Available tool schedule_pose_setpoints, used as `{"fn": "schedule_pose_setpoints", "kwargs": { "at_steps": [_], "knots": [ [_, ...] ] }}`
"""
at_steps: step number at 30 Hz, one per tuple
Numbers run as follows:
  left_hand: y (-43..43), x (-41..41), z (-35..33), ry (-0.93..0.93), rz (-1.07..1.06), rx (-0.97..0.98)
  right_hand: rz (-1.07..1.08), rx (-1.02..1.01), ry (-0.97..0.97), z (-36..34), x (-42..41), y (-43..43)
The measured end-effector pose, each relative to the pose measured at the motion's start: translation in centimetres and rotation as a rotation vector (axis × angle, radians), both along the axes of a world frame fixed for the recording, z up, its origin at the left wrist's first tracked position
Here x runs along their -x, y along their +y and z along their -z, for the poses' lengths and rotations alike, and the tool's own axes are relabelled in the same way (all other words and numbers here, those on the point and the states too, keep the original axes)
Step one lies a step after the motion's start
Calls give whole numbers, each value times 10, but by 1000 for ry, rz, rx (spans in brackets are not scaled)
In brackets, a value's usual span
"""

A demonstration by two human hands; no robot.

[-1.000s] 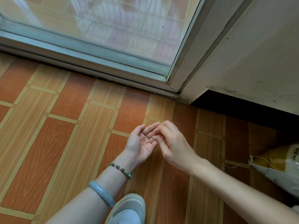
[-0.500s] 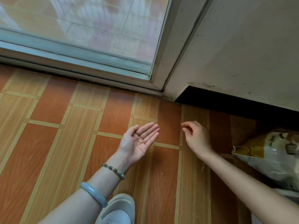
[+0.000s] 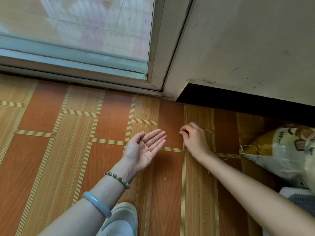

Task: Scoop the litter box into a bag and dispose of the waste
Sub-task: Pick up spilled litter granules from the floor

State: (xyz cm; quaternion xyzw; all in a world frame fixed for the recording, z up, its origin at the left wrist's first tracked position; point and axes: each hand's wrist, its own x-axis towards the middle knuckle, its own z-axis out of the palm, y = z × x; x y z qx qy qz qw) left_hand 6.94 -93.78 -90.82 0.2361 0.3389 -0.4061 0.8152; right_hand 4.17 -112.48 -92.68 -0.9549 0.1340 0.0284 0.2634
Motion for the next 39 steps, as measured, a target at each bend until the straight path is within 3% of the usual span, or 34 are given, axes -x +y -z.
{"fn": "schedule_pose_setpoints", "kwargs": {
  "at_steps": [3,8,11,16,23,29,34,39],
  "knots": [
    [-1,3,-1,3,5,-15,-15,-31,6,-6,0,6],
    [-4,6,-3,9,5,-3,-217,-162,-194,-62,9,34],
    [-11,9,-12,22,-2,71,-334,-260,-169,-79,21,52],
    [-22,14,-20,1,62,158,-388,-230,-137,-82,28,49],
    [-29,21,-13,-48,152,68,10,-140,-237,-98,55,-19],
    [-41,36,-6,-18,203,43,343,-160,-71,-63,144,-32],
    [-47,49,1,-7,272,10,349,-161,76,-19,196,-13],
    [-47,52,6,1,289,-17,283,-143,39,-9,199,3]
  ]
}}
